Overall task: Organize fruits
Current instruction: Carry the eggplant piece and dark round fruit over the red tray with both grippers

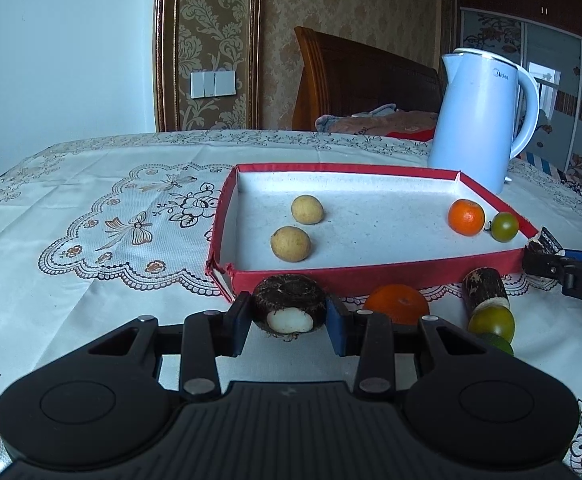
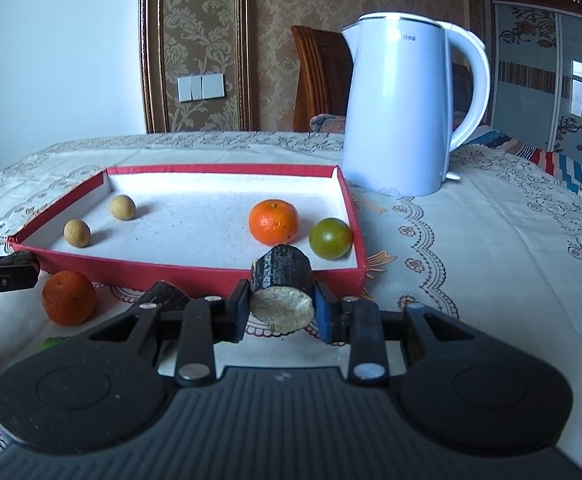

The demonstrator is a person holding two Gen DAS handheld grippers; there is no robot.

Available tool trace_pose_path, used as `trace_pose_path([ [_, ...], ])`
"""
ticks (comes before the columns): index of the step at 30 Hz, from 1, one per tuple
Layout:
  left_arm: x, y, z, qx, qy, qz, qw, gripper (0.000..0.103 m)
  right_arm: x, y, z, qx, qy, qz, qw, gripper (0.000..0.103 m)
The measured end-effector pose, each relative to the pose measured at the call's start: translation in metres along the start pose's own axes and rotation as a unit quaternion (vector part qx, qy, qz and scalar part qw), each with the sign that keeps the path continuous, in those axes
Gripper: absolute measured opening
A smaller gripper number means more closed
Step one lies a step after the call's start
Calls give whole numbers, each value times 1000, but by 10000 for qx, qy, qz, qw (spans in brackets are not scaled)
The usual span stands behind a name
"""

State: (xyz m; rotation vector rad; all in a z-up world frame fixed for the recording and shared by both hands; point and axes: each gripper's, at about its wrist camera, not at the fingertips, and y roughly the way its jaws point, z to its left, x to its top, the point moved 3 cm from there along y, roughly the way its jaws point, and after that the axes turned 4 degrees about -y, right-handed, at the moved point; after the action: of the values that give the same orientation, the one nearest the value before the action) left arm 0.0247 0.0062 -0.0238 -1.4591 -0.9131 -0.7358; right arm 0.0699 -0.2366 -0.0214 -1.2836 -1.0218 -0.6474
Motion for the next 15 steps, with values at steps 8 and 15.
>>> trace_pose_path([
  [8,17,-13,0,-21,-100,-405,9991,38,2,-8,0,-110,-11,-242,9996,31],
  [15,30,0,-11,-41,-13,-281,9996,38,14,-7,5,-87,-49,-338,9994,31],
])
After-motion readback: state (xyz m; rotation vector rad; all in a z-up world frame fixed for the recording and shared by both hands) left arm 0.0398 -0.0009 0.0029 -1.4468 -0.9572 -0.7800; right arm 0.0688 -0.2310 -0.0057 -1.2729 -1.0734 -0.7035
